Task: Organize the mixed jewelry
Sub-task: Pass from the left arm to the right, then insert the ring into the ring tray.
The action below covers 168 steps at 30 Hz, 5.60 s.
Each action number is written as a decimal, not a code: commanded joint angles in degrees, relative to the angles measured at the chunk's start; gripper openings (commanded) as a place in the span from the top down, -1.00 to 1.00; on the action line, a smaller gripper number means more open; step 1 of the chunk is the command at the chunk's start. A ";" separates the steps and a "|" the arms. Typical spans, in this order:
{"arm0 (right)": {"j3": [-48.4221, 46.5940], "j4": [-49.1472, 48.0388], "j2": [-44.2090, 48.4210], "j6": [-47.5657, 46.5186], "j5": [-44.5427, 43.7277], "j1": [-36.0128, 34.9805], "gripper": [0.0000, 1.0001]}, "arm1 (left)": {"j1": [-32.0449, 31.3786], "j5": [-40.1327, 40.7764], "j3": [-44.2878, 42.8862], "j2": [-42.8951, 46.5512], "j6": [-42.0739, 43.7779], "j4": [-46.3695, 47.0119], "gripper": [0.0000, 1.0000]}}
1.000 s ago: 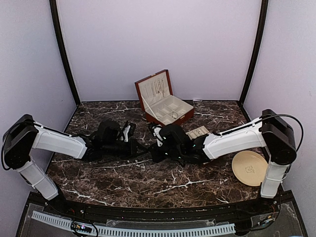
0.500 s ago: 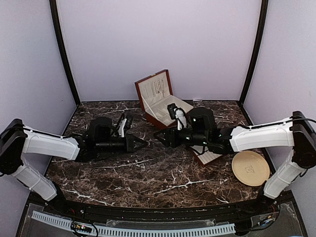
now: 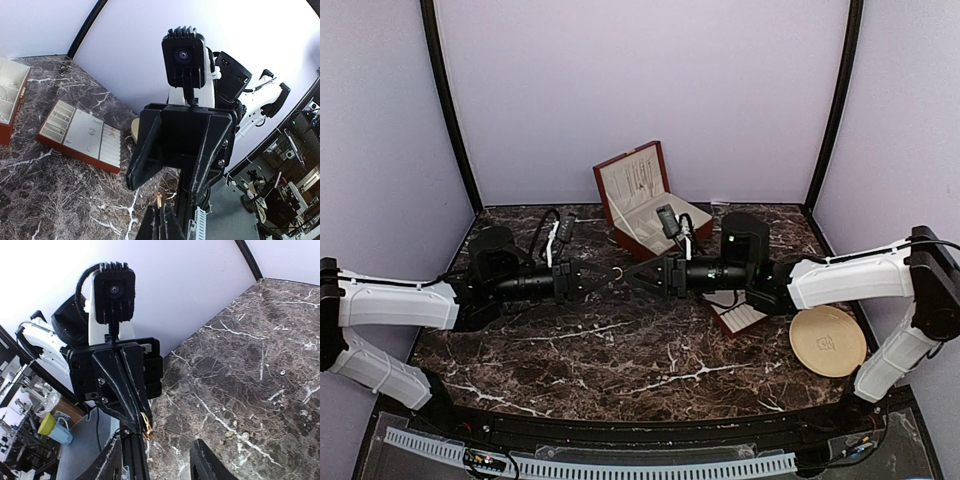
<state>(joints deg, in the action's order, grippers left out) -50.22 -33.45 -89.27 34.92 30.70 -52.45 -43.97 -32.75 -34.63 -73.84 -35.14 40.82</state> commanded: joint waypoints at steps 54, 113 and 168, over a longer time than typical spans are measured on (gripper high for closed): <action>1.24 57.17 10.10 -21.13 -43.08 15.35 1.00 | 15.27 8.04 -16.83 3.54 15.69 -44.66 -0.60; -7.31 70.58 -3.53 -26.88 -36.96 20.41 1.00 | 33.59 4.08 -19.33 5.37 24.15 -50.68 -0.63; -9.56 72.75 -0.64 -22.79 -36.68 22.83 0.66 | 33.86 2.76 -18.81 5.38 23.47 -50.12 -0.63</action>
<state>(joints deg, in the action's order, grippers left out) -57.67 38.48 -92.51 11.46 -6.74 -29.95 -10.44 -28.77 -54.28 -70.02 -11.60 -9.98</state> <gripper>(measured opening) 0.164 0.813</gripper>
